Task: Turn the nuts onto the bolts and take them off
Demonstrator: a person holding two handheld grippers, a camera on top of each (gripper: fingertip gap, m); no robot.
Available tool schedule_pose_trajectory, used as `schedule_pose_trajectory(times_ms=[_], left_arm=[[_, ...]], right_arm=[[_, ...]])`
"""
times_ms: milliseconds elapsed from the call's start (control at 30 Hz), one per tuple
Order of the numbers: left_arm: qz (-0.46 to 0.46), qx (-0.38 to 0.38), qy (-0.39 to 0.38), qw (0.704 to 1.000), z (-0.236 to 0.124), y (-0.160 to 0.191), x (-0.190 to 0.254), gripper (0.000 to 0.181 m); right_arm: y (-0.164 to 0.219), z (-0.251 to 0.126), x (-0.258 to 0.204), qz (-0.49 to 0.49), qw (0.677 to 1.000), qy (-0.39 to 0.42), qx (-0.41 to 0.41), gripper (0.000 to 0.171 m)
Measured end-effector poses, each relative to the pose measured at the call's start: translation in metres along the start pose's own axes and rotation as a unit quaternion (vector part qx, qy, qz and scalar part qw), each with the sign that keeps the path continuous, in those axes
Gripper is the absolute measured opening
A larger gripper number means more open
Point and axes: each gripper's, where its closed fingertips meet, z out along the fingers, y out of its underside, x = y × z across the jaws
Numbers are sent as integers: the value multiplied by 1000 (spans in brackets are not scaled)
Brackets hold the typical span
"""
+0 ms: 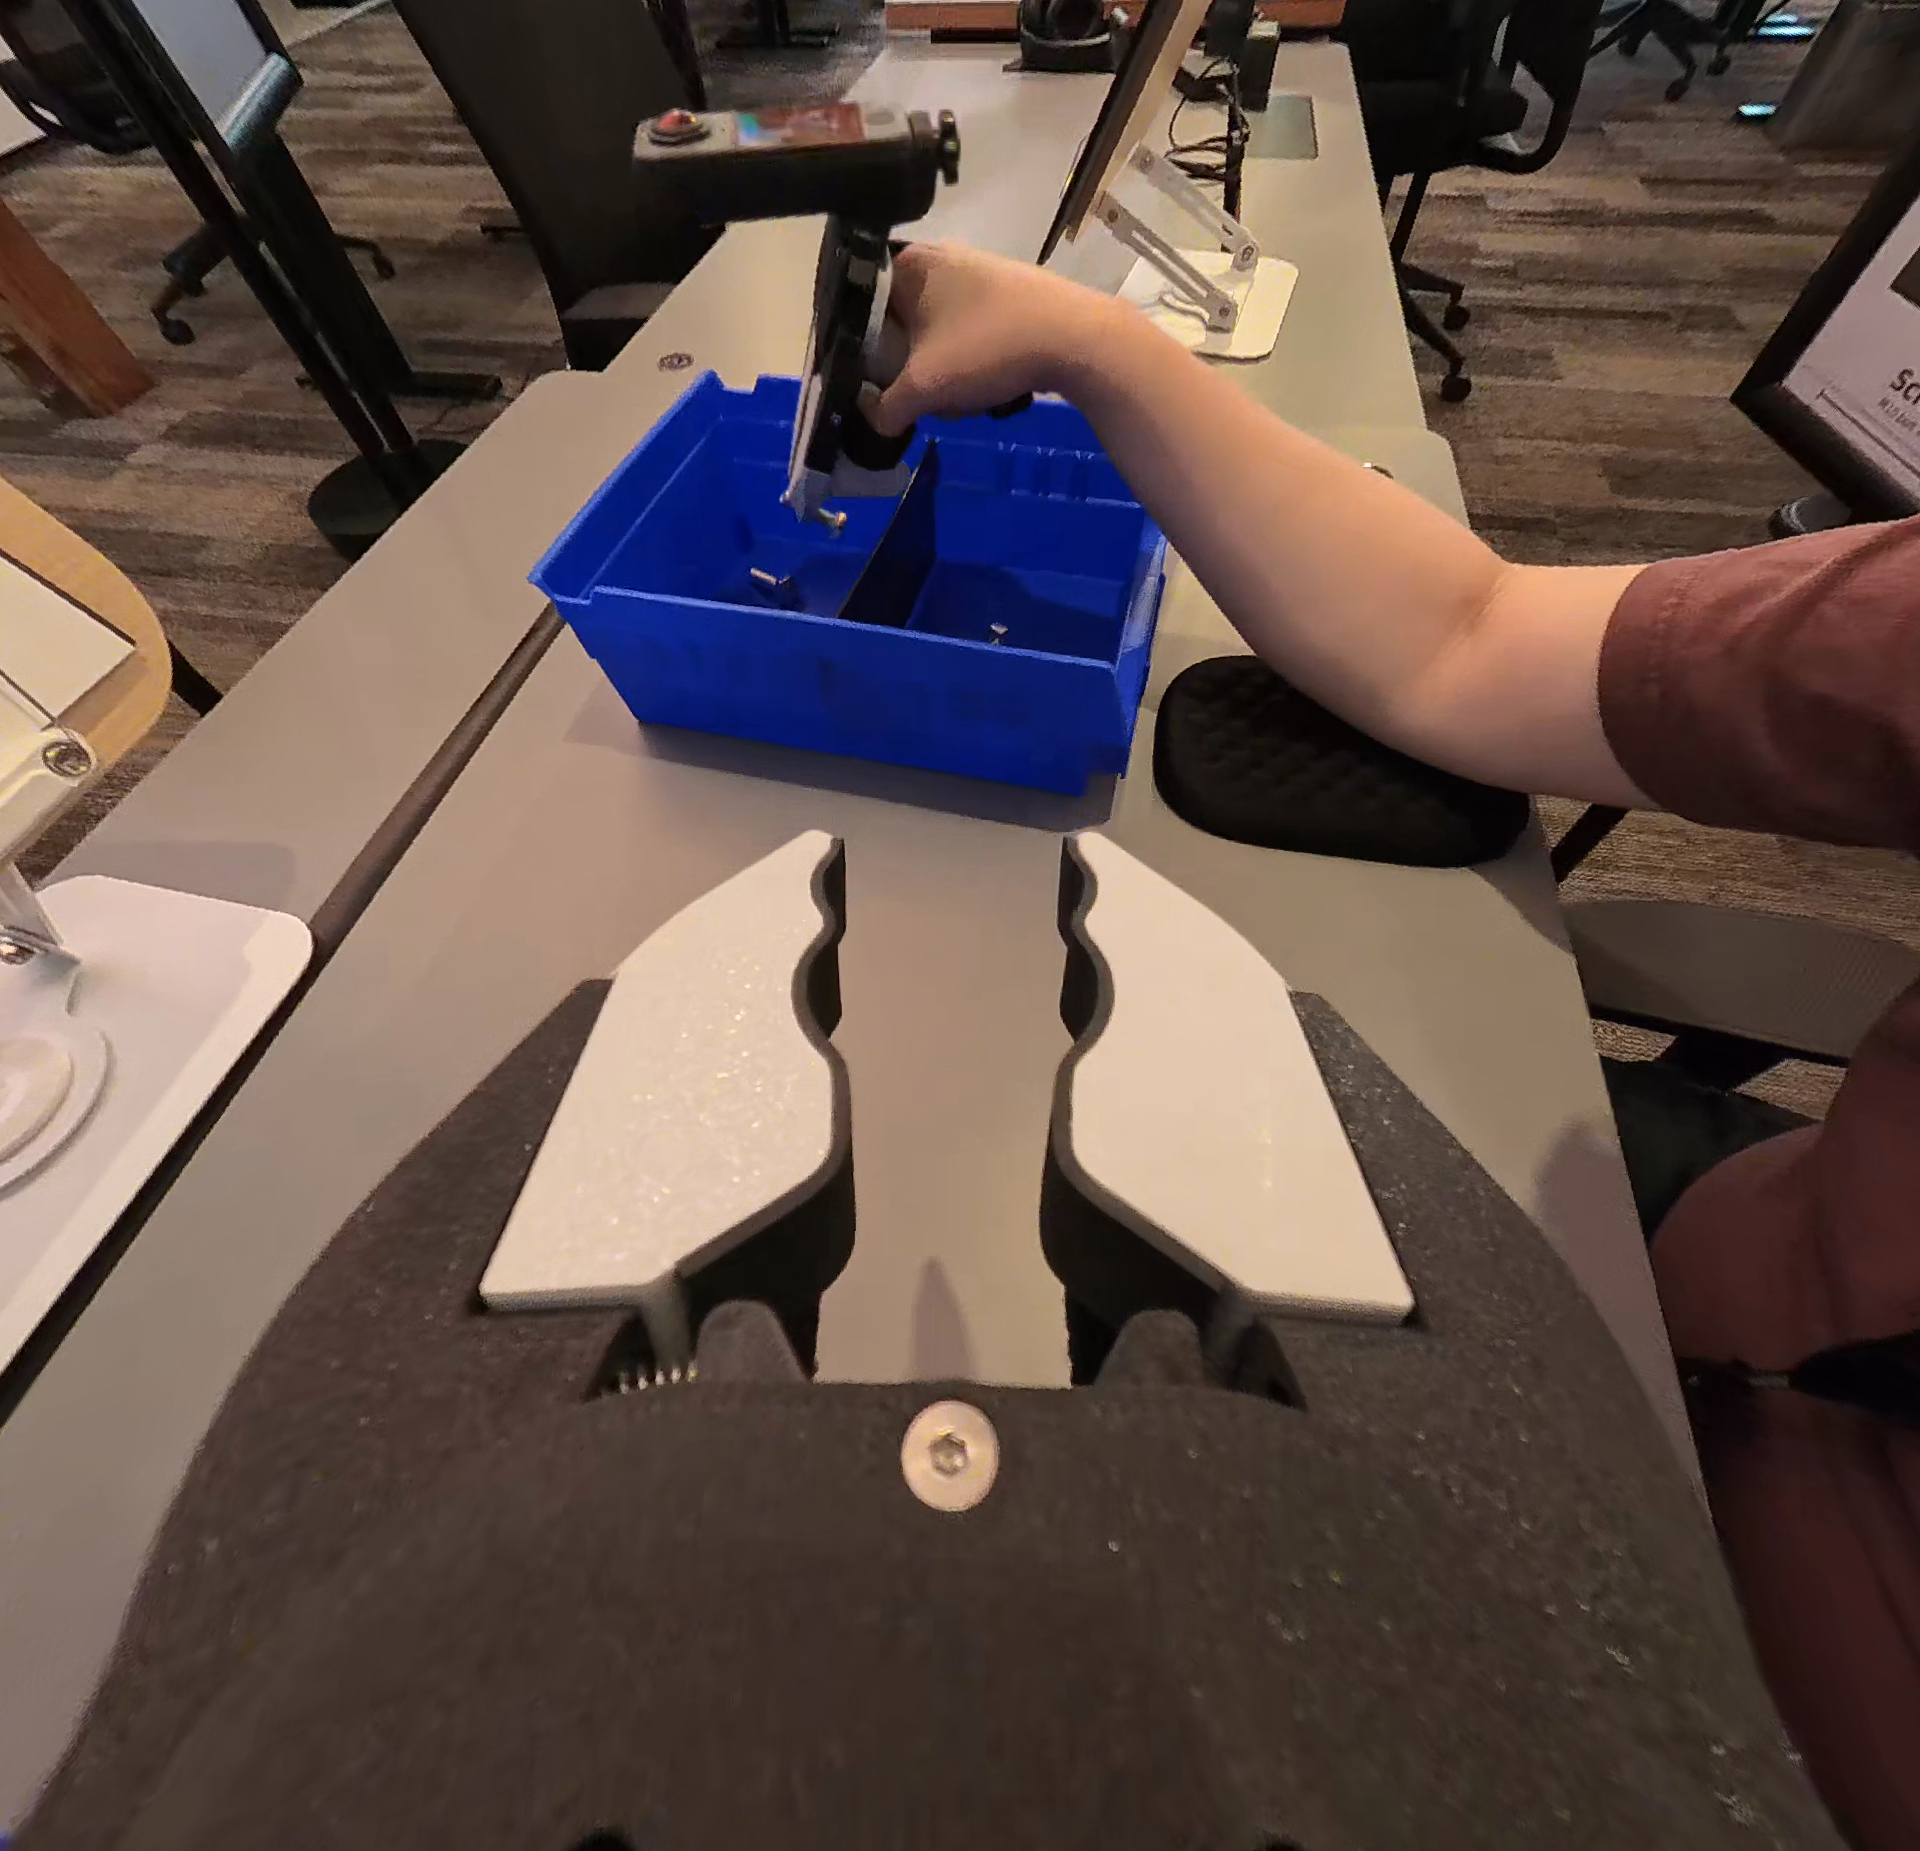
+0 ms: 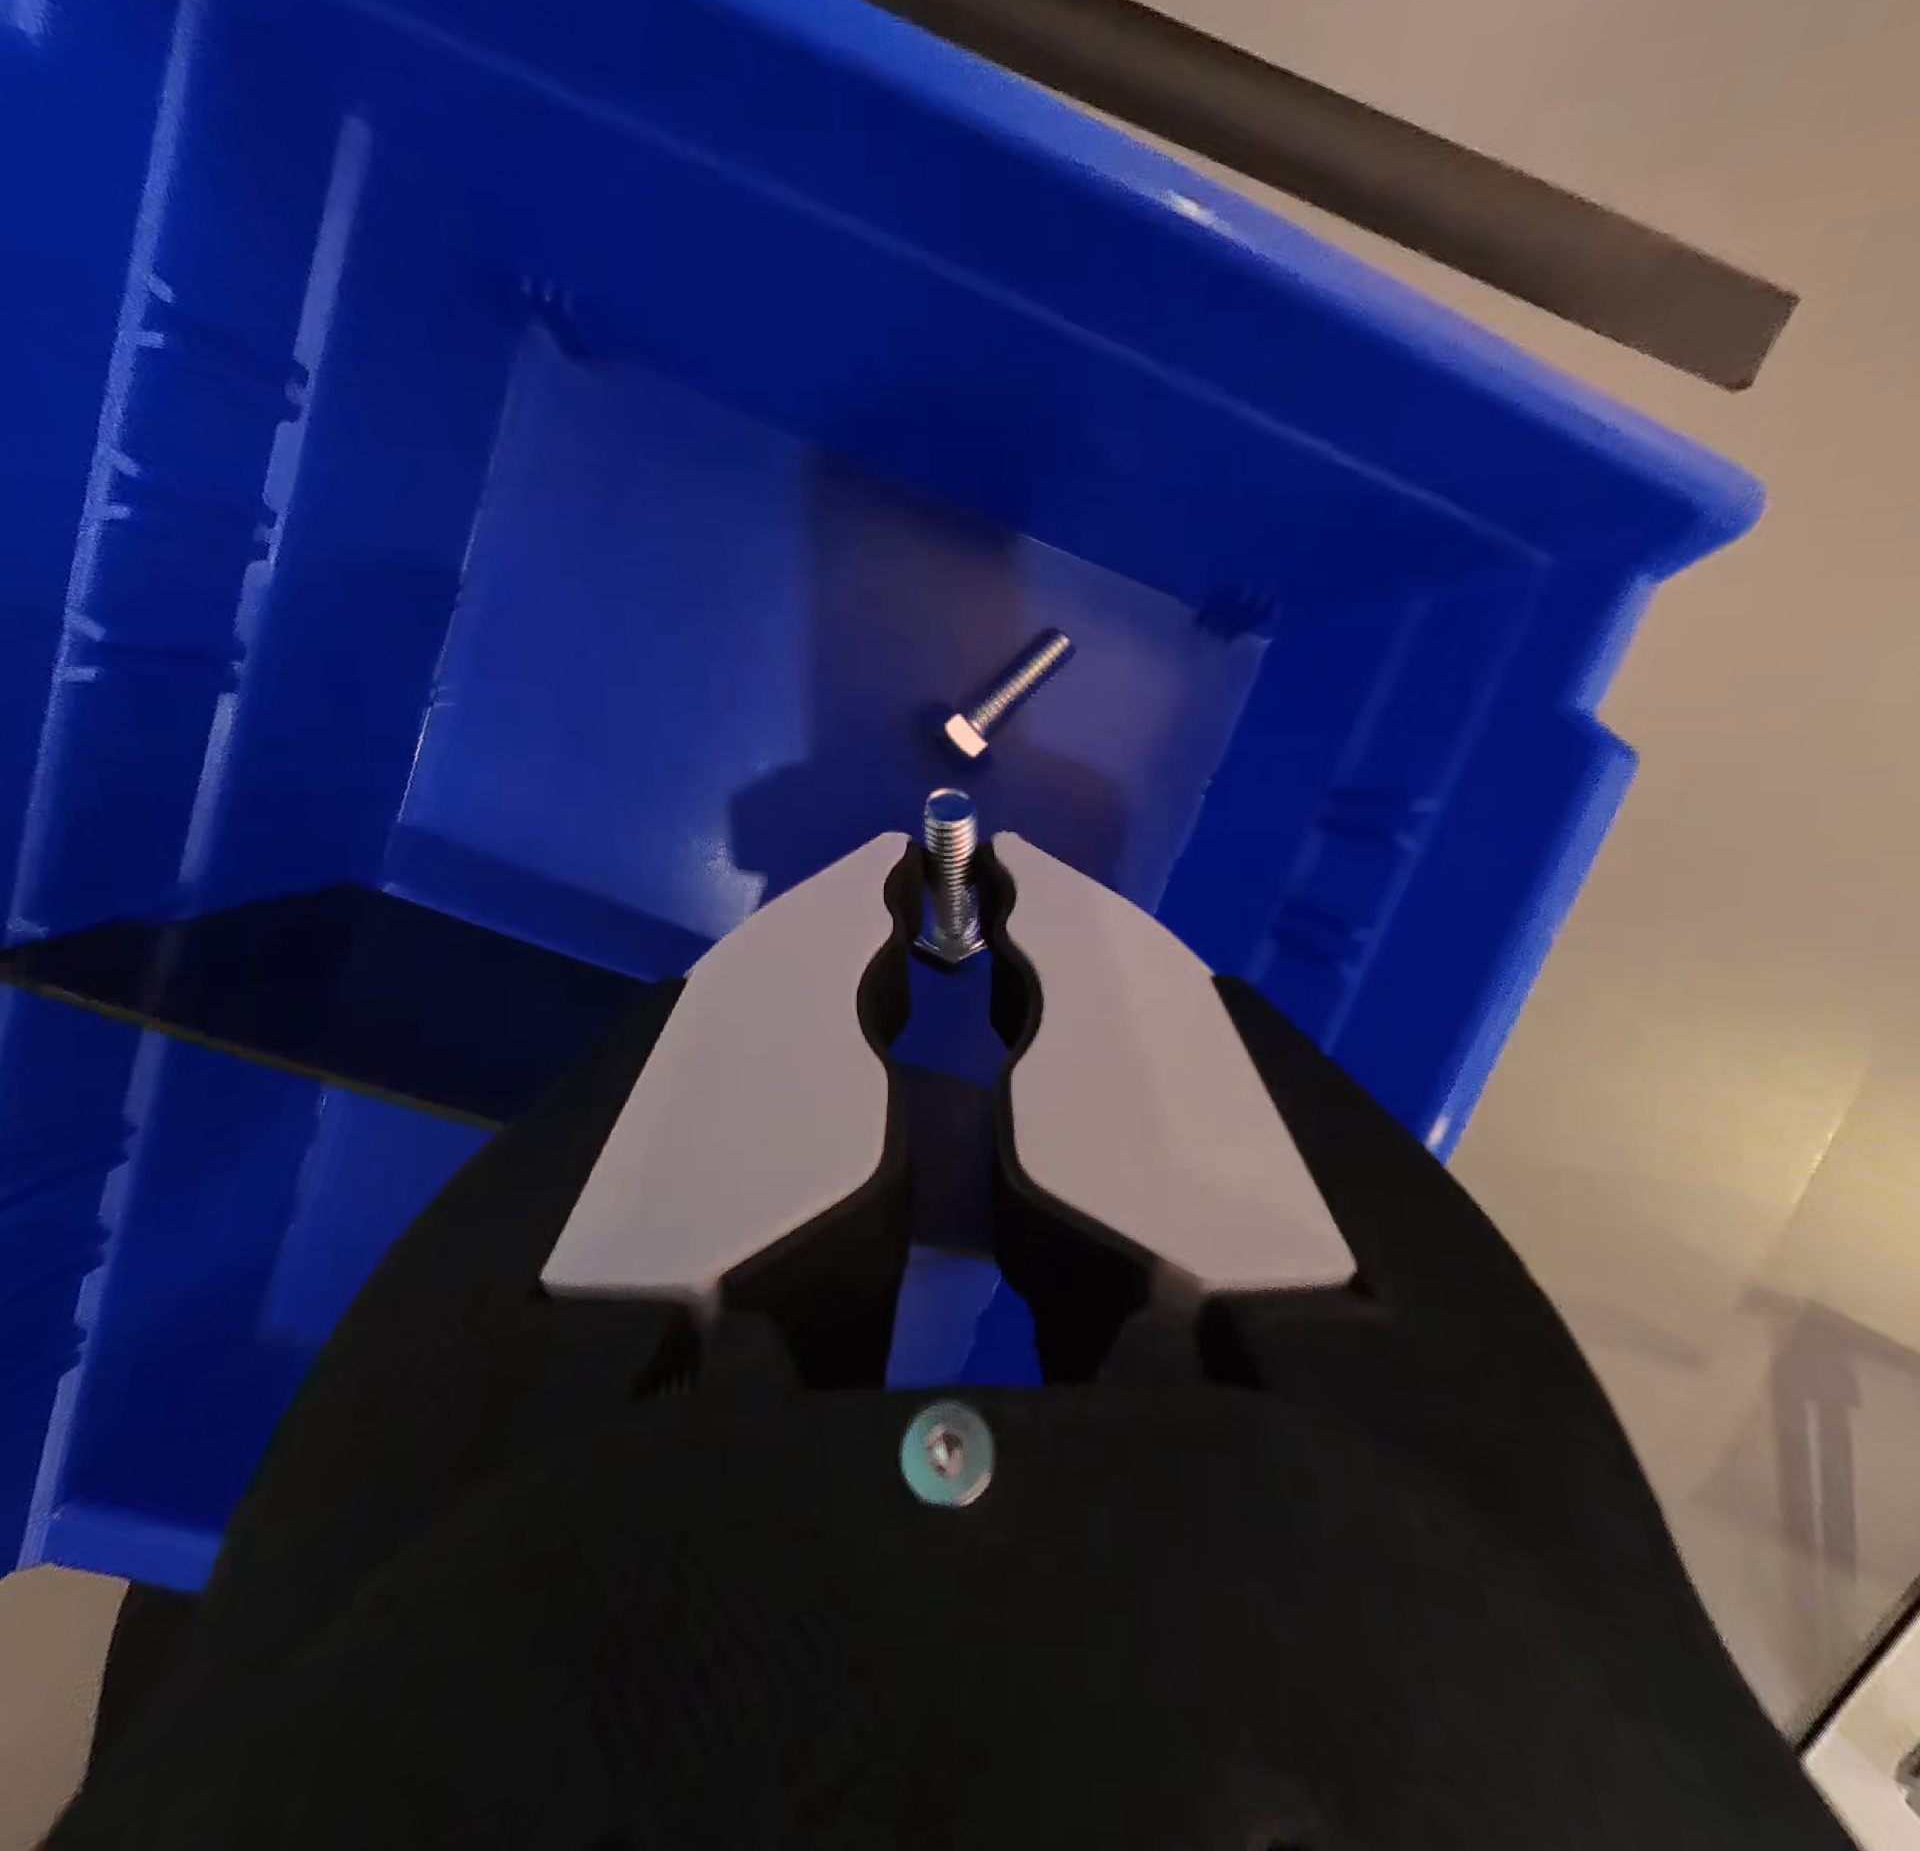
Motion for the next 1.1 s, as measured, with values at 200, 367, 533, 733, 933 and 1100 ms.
schedule_pose_trajectory(times_ms=[200,367,533,733,933,1100], left_arm=[[-15,-12,-3,1000,-3,5,-8,40],[-7,-41,-84,996,-32,11,-36,39],[-44,-143,-224,963,-92,50,-88,37],[-179,-316,-328,872,-148,150,-149,22],[-305,-388,-351,796,-165,226,-179,13],[-366,-409,-350,759,-183,259,-171,14]], right_arm=[[-18,-15,18,-3,996,79,52,33],[-58,-73,-1,-20,977,89,194,31],[-88,-140,-51,-83,940,102,315,29],[-98,-166,-112,-157,916,79,360,27],[-94,-138,-110,-178,932,98,300,31],[-92,-130,-111,-185,937,85,283,32]])
